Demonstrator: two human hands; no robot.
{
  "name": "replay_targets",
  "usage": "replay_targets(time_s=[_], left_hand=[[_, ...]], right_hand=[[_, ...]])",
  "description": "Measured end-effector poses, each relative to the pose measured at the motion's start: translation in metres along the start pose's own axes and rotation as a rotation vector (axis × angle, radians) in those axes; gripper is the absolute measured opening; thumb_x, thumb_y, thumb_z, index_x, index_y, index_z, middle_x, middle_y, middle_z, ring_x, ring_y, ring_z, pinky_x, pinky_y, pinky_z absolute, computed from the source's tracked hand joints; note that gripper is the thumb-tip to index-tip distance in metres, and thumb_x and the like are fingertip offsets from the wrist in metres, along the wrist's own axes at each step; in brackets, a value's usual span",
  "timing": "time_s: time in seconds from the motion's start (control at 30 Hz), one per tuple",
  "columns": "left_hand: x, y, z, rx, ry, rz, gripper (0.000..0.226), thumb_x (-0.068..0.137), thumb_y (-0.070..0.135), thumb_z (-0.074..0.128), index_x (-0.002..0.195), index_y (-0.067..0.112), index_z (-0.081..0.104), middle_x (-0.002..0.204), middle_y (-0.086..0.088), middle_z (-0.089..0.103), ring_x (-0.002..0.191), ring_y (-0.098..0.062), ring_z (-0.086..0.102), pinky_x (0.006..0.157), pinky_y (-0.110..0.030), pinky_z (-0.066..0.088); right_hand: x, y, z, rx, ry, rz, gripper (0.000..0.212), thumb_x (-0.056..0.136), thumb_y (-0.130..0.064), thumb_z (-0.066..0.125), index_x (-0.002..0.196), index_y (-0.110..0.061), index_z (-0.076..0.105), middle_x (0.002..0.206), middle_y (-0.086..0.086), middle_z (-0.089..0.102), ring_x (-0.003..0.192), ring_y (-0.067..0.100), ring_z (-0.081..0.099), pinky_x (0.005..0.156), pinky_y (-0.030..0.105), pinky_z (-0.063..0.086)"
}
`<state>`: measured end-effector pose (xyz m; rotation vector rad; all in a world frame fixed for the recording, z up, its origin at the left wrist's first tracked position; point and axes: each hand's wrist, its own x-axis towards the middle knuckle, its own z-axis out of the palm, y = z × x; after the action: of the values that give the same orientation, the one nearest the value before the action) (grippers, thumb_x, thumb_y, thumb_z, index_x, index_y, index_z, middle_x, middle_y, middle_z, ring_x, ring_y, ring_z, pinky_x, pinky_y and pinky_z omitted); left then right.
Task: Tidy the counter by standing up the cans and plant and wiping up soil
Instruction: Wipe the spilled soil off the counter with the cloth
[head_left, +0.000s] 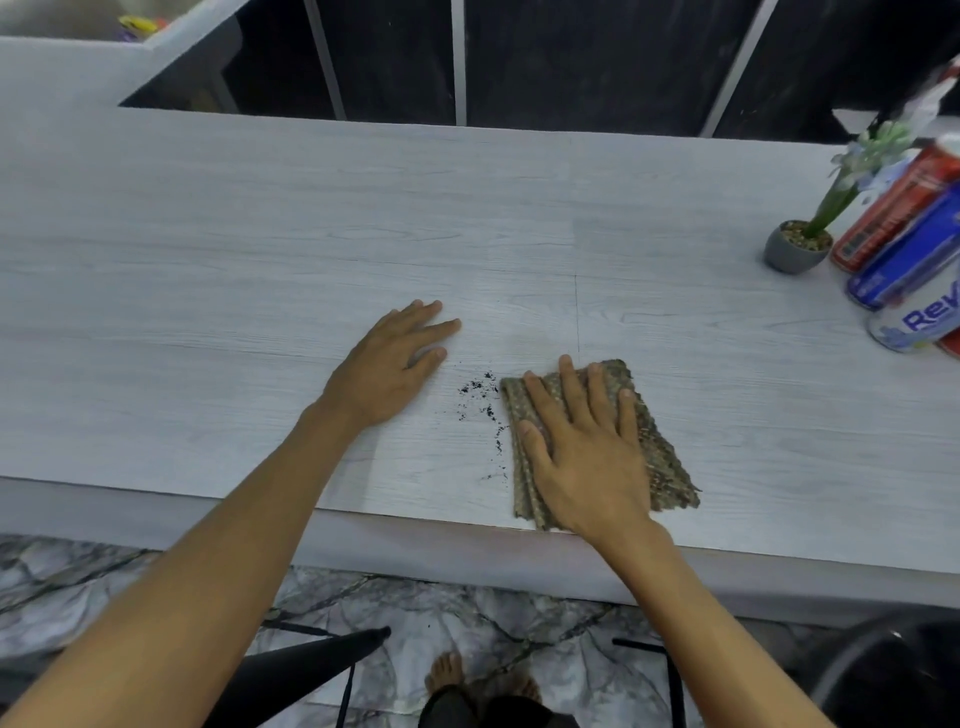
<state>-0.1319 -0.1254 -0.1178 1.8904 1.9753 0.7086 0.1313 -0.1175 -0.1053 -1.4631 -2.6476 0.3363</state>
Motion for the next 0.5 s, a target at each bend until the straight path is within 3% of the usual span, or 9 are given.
replay_targets(time_s=[0.1, 0.27, 0.4, 0.5], left_hand=[[0.000, -0.001, 0.000, 0.001, -0.004, 0.004, 0.041, 0.101, 0.038, 0.041, 0.142, 0.037, 0.041, 0.157, 0.013, 0.024, 0.145, 0.002, 0.009, 0.119, -0.023, 0.003], [0.000, 0.000, 0.000, -0.002, -0.001, 0.011, 0.042, 0.101, 0.039, 0.040, 0.143, 0.037, 0.041, 0.157, 0.011, 0.024, 0.145, 0.000, 0.009, 0.118, -0.020, 0.000], [0.001, 0.001, 0.000, 0.014, 0.005, 0.021, 0.042, 0.101, 0.036, 0.042, 0.143, 0.034, 0.041, 0.157, 0.009, 0.025, 0.145, -0.003, 0.011, 0.116, -0.018, -0.001], [0.000, -0.001, 0.000, 0.029, 0.003, 0.033, 0.042, 0.102, 0.036, 0.040, 0.144, 0.035, 0.040, 0.157, 0.009, 0.024, 0.146, -0.003, 0.010, 0.117, -0.019, -0.001]], right_hand=[[-0.005, -0.002, 0.001, 0.018, 0.027, -0.062, 0.053, 0.100, -0.050, 0.008, 0.152, -0.039, 0.014, 0.161, -0.009, 0.000, 0.148, 0.015, -0.009, 0.120, 0.042, -0.006], [-0.005, -0.009, -0.005, 0.334, 0.050, -0.053, 0.050, 0.101, -0.049, 0.009, 0.150, -0.042, 0.017, 0.159, -0.013, 0.006, 0.147, 0.006, -0.002, 0.120, 0.034, -0.005], [-0.013, -0.030, 0.005, 0.122, 0.022, -0.158, 0.050, 0.101, -0.051, 0.008, 0.150, -0.043, 0.014, 0.160, -0.008, 0.001, 0.148, 0.014, -0.005, 0.119, 0.042, -0.004], [-0.011, -0.020, 0.008, -0.007, 0.009, -0.113, 0.052, 0.100, -0.057, 0.010, 0.151, -0.043, 0.010, 0.160, -0.006, -0.007, 0.148, 0.018, -0.012, 0.119, 0.047, -0.005]])
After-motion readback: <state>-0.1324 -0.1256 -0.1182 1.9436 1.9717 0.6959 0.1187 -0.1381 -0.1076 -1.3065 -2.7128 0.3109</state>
